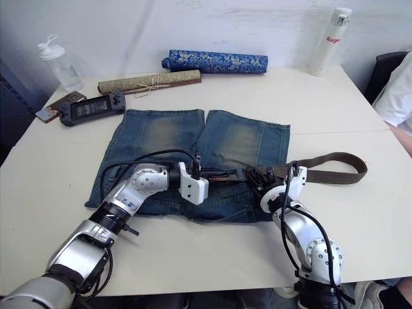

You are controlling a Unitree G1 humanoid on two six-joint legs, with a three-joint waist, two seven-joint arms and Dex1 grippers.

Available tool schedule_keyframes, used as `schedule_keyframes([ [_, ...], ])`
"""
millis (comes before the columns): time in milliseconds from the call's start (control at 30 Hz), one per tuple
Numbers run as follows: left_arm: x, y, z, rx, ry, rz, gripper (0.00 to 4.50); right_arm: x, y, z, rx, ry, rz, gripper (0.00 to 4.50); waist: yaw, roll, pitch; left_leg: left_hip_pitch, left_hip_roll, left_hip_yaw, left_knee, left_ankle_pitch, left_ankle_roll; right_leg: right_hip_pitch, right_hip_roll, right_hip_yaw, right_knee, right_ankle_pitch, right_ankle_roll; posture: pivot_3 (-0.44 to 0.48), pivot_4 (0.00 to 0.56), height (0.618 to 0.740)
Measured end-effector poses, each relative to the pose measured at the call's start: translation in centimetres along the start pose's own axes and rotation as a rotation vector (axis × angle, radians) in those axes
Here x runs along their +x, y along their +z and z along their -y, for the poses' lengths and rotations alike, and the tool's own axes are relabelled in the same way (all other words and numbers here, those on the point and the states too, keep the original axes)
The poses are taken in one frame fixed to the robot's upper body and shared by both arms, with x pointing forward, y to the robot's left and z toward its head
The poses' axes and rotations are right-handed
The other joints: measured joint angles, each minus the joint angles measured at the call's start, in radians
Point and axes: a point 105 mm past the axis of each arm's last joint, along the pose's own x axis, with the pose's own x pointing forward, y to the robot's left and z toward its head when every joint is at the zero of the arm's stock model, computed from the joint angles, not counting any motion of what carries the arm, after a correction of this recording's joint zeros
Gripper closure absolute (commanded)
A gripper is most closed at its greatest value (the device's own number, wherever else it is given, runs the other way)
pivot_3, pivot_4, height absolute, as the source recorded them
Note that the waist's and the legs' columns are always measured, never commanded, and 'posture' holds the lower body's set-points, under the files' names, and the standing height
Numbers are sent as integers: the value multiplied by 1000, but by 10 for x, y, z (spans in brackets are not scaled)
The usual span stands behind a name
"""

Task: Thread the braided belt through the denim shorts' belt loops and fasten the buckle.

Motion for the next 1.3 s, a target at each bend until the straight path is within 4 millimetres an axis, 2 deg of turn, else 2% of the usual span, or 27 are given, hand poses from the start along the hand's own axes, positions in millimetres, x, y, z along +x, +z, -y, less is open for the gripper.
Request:
schedule_keyframes([
  [33,-1,1,-1,11,0,-4,4500,-2,1,3,3,-9,10,3330,3,1,1,0,0,0,0,0,0,0,0,0,0,0,0,0,150,637],
  [133,-3,0,-1,10,3,-17,4500,-6,7,5,-10,-22,34,1836,4,4,2,-1,-2,1,0,0,0,0,-2,1,0,0,0,0,150,637],
  [200,-3,0,-2,8,8,-20,4500,-11,11,0,-46,-7,42,924,5,4,2,-1,-2,1,1,0,0,0,-2,1,0,0,0,0,150,637],
  [233,-2,0,-2,8,8,-21,4500,-12,13,-1,-47,-3,47,654,6,4,2,-1,-2,1,1,0,0,0,-2,1,0,0,0,0,150,637],
  [333,-2,1,-2,-1,15,-23,4500,-35,30,-1,-216,-5,41,654,8,9,6,-2,-4,2,1,0,0,0,-4,1,-1,0,1,0,150,637],
  [400,-2,0,-1,-12,17,-29,4500,-52,32,-11,-412,28,-26,654,11,12,8,-2,-4,2,1,0,1,1,-4,1,-3,1,2,0,150,637],
  [433,-2,0,-1,-16,18,-29,4500,-57,29,-15,-493,48,-56,654,10,12,8,-1,-3,3,1,0,1,1,-4,1,-3,1,2,0,150,637],
  [467,0,0,-1,-22,18,-28,4500,-65,19,-20,-657,63,-143,654,8,13,9,-1,-3,3,0,0,1,1,-4,1,-3,1,2,0,150,637],
  [533,1,0,-1,-26,19,-27,4500,-72,6,-17,-833,60,-248,654,7,12,9,0,-2,4,-1,0,1,4,-3,-3,-5,1,2,0,150,637],
  [667,4,2,-1,-38,24,-19,4500,-71,-11,12,-1050,-44,-373,654,14,10,10,0,-2,3,0,0,1,8,-5,-8,-9,1,3,0,150,637],
  [700,5,2,-1,-39,24,-20,4500,-69,-12,14,-1091,-52,-374,654,14,10,10,0,-2,3,0,0,1,8,-5,-8,-10,1,3,0,150,637],
  [733,5,2,-2,-40,24,-20,4500,-65,-13,16,-1160,-69,-370,1027,14,10,10,0,-2,2,-1,0,1,10,-5,-8,-13,3,3,0,150,637],
  [800,5,2,-2,-40,23,-22,4500,-60,-13,18,-1197,-87,-349,1422,15,8,9,0,-2,1,0,0,1,10,-5,-7,-13,4,4,0,150,637],
  [967,5,3,-3,-39,12,-25,4500,-51,-12,21,-1271,-122,-305,3726,15,5,9,1,-2,0,0,0,1,10,-5,-7,-14,4,4,0,150,637],
  [1033,4,6,-6,-26,4,-26,4500,-51,-12,21,-1282,-120,-300,4379,16,5,9,1,-2,0,0,0,1,10,-5,-7,-14,4,4,0,150,637],
  [1133,2,11,-14,15,-9,-33,4500,-51,-7,20,-1284,-124,-290,4481,18,4,9,1,-2,0,0,0,1,10,-5,-7,-14,5,4,0,150,637],
  [1300,-7,24,-33,256,-41,-56,4500,-50,9,23,-1261,-138,-278,4481,37,4,9,0,-4,1,0,0,1,11,-5,-7,-15,5,5,0,150,637],
])
